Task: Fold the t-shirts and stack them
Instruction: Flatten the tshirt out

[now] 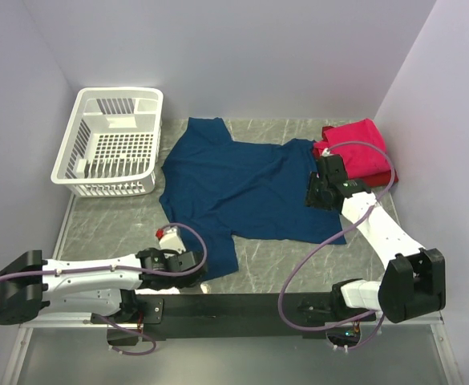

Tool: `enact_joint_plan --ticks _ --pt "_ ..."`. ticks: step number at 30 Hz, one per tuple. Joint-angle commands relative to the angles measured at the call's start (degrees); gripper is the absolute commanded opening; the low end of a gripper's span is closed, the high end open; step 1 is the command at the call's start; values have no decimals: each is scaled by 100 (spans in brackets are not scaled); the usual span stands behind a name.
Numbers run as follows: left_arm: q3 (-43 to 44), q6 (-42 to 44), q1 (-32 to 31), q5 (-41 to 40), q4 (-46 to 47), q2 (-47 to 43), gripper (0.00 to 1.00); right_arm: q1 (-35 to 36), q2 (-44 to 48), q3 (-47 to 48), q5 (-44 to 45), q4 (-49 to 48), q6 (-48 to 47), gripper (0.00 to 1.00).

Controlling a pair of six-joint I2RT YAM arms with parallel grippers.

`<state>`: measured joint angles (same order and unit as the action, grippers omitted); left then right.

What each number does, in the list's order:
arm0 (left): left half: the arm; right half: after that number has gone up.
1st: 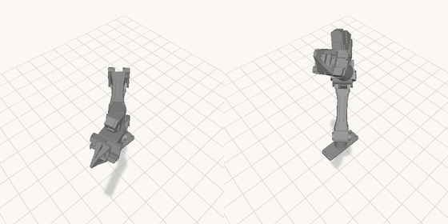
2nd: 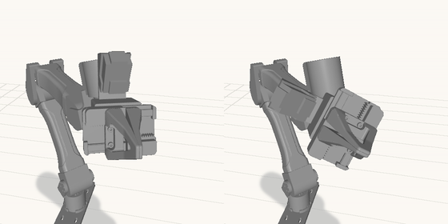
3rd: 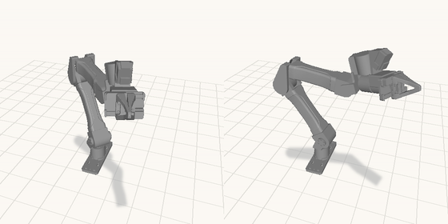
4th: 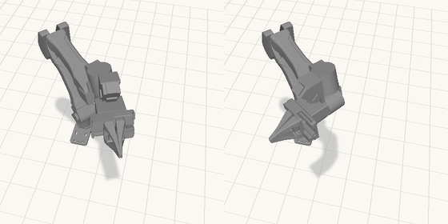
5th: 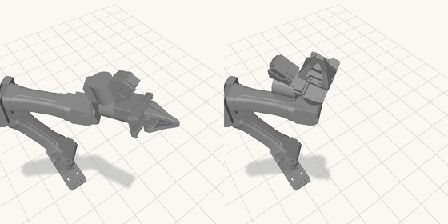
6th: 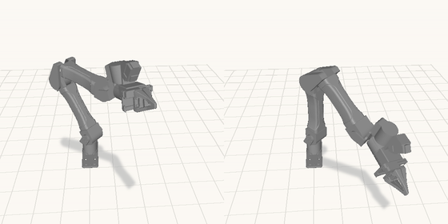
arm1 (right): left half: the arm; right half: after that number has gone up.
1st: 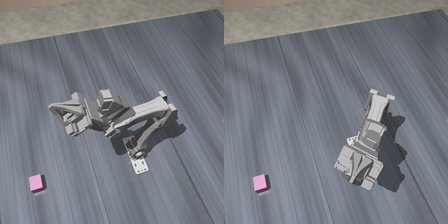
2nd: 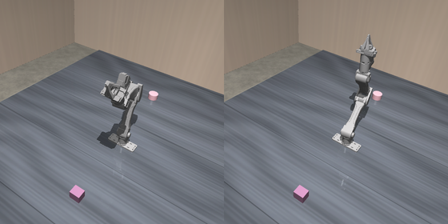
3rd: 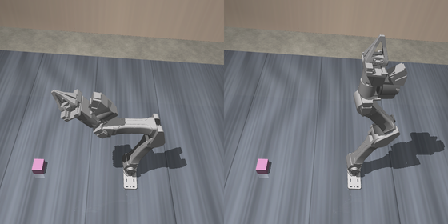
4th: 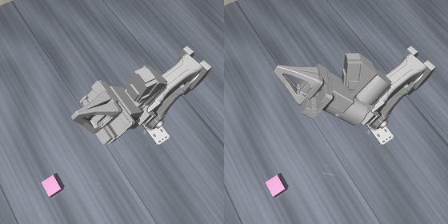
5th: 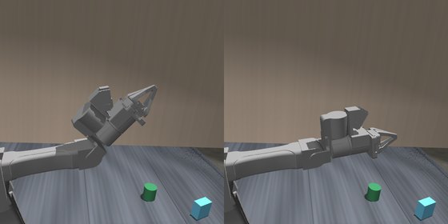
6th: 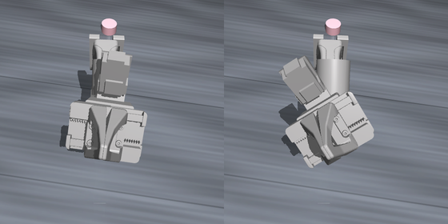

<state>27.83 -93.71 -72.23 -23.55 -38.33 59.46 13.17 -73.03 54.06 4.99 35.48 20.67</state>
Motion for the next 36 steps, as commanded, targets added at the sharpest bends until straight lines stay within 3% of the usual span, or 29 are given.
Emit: enact_joint_plan --ticks 1,7,12,15,24,36 --pt "608 107 -28 -606 -368 -14 1 -69 184 -115 159 -244 -28 44" --pt "1074 545 68 -1178 -404 -101 0 -113 184 -212 212 -401 51 44" --pt "1198 1266 524 -1257 -36 -303 1 -367 500 -694 90 -875 332 44" --pt "1181 1881 928 -1082 404 -374 1 -604 738 -1028 -112 -1148 447 44" --pt "899 3174 1860 -397 1493 -365 1 -2537 870 -1679 -1097 -1659 675 43" --pt "776 4299 2828 483 2162 -312 1 -2864 1133 -1970 -343 -1255 798 41"
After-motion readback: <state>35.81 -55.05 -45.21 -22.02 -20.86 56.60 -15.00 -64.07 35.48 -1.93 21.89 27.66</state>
